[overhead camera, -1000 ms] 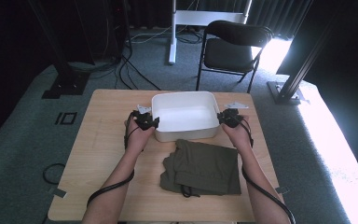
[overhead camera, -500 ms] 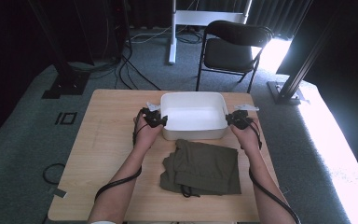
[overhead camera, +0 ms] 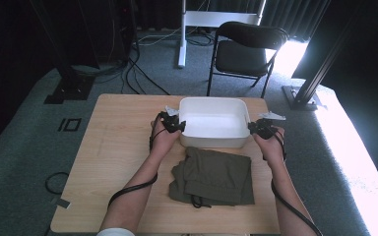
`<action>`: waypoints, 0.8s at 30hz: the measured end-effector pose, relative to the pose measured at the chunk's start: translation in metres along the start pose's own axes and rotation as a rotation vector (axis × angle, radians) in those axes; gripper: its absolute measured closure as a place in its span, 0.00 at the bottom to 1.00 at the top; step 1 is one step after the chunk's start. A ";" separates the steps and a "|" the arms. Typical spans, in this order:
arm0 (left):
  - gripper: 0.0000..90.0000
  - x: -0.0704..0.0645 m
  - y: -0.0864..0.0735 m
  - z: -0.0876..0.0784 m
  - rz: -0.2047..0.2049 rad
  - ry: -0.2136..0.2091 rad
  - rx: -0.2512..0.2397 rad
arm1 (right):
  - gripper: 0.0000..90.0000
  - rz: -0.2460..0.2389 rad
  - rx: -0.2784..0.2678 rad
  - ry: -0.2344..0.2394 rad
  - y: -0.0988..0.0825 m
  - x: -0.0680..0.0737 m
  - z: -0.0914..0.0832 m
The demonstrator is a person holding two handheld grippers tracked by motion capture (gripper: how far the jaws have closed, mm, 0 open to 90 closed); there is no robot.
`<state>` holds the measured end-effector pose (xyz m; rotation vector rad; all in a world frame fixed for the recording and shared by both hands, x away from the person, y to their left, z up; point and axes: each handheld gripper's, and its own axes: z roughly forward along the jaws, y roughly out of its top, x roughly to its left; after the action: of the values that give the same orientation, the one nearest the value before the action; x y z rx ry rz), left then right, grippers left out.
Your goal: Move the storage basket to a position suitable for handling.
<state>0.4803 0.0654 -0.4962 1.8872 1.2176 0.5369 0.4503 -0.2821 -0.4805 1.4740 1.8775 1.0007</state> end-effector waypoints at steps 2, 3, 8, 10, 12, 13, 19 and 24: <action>0.76 -0.002 0.000 0.001 0.000 -0.003 0.000 | 0.91 0.001 -0.001 0.000 -0.001 -0.002 -0.002; 0.76 -0.002 0.000 0.001 0.000 -0.003 0.000 | 0.91 0.001 -0.001 0.000 -0.001 -0.002 -0.002; 0.76 -0.006 0.000 0.000 0.003 -0.007 0.006 | 0.92 0.001 -0.006 0.002 -0.003 -0.005 -0.006; 0.76 -0.005 0.000 0.000 0.005 -0.009 0.007 | 0.92 -0.001 -0.006 0.000 -0.003 -0.005 -0.006; 0.75 -0.004 0.000 0.000 0.008 -0.017 0.009 | 0.92 -0.002 -0.002 0.000 -0.002 -0.005 -0.007; 0.75 -0.004 0.000 0.000 0.008 -0.017 0.009 | 0.92 -0.004 -0.001 -0.001 -0.002 -0.005 -0.007; 0.72 -0.003 0.000 0.000 0.014 -0.035 0.013 | 0.92 -0.007 -0.002 0.002 -0.002 -0.005 -0.007; 0.70 -0.003 0.002 -0.003 0.024 -0.046 0.011 | 0.87 -0.004 -0.021 0.006 -0.001 -0.006 -0.007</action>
<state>0.4778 0.0632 -0.4930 1.9150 1.1715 0.4981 0.4454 -0.2892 -0.4769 1.4563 1.8679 1.0209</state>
